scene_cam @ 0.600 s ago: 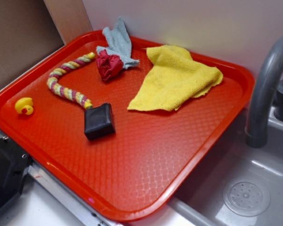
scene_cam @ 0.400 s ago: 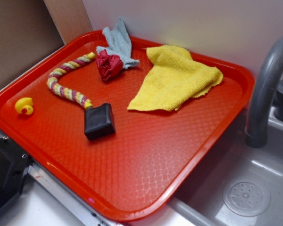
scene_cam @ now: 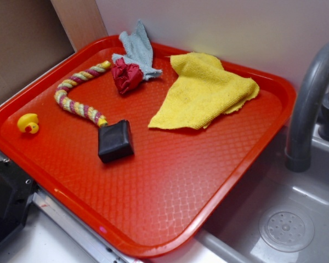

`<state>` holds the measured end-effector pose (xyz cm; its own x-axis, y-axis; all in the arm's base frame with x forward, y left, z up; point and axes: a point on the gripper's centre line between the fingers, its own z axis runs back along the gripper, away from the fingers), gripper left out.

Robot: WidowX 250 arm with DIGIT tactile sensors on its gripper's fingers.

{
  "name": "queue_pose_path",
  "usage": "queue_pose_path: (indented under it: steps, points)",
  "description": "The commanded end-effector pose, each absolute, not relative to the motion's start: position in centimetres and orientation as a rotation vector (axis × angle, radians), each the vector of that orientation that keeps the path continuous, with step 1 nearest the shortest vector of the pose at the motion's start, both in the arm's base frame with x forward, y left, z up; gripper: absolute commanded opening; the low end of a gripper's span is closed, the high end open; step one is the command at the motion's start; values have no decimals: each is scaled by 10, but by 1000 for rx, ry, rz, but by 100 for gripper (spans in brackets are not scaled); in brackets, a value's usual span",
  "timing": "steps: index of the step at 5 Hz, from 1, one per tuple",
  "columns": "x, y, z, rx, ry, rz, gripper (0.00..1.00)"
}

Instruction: Grab the yellow duck.

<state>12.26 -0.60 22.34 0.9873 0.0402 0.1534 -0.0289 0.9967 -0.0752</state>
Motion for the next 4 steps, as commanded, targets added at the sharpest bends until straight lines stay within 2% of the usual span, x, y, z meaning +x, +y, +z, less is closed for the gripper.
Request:
queue_pose_path:
  steps: [1,2,4]
  points:
    - [142,42,191,-81,-194,86,100]
    - [151,60,168,-50,-166,93,100]
    - [153,63,140,3,-127,51,100]
